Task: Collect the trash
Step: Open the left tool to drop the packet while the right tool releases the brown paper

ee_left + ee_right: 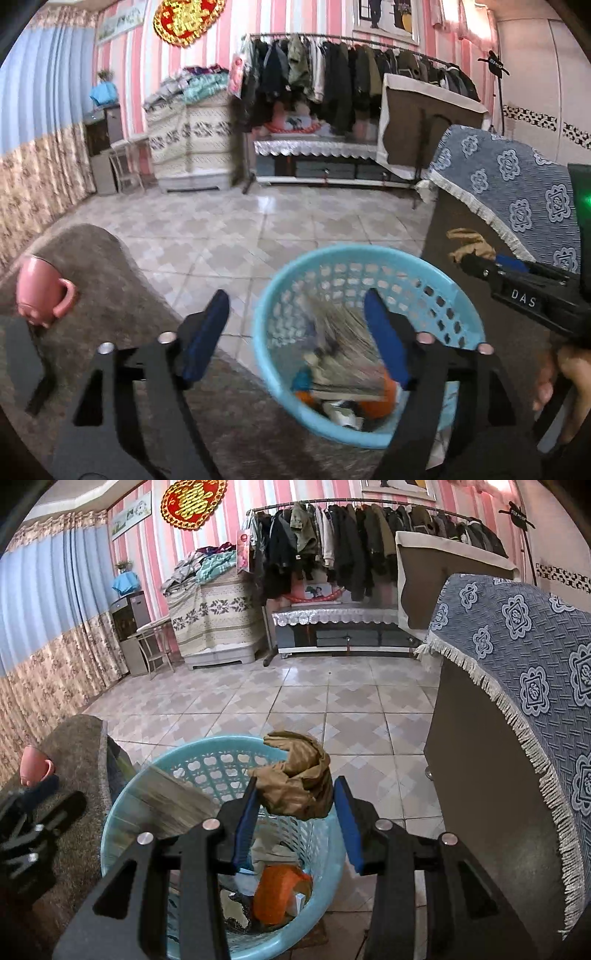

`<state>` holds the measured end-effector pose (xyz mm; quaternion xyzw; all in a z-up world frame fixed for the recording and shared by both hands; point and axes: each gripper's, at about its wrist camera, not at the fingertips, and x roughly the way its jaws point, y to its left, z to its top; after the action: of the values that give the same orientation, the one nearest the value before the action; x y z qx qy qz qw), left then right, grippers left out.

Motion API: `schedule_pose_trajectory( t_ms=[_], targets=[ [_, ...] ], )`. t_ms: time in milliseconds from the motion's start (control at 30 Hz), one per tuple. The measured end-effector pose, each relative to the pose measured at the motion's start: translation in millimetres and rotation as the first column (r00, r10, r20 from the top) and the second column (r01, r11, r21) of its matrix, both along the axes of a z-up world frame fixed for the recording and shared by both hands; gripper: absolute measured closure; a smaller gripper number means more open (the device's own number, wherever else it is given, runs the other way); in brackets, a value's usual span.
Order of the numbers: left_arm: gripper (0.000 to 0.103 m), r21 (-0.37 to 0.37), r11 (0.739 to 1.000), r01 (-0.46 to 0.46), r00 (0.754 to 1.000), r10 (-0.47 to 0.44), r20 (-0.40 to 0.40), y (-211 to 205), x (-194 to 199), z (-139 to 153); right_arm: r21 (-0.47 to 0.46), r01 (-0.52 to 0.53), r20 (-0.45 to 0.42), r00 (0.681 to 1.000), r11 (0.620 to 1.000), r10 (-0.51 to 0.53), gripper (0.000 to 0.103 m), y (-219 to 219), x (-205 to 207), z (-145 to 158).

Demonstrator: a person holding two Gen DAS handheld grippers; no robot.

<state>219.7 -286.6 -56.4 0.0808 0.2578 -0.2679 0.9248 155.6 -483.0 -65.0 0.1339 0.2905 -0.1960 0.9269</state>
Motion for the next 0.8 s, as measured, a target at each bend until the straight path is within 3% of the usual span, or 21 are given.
schedule_pose_trajectory(
  t_ms=[233, 500, 533, 600, 800],
  targets=[
    [0.011, -0.079, 0.987, -0.142, 0.990, 0.142, 0.006, 64, 5, 22, -0.032, -0.028, -0.012, 1.000, 0.999, 0.028, 0.062, 12, 8, 3],
    [0.006, -0.089, 0.940, -0.329, 0.941, 0.334, 0.052, 145, -8, 30, -0.101, -0.079, -0.043, 0.996, 0.992, 0.075, 0.060, 44, 26, 4],
    [0.006, -0.095, 0.935, -0.342, 0.936, 0.348, 0.052, 154, -10, 33, -0.101, -0.075, -0.042, 0.997, 0.992, 0.071, 0.058, 45, 26, 4],
    [0.006, -0.112, 0.921, -0.373, 0.923, 0.381, 0.055, 174, -17, 38, -0.100, -0.064, -0.031, 0.998, 0.993, 0.061, 0.031, 47, 24, 6],
    [0.006, -0.090, 0.873, -0.479, 0.869, 0.486, 0.097, 219, -44, 48, -0.108, -0.057, 0.007, 0.998, 0.992, 0.058, 0.019, 54, 11, 11]
  ],
)
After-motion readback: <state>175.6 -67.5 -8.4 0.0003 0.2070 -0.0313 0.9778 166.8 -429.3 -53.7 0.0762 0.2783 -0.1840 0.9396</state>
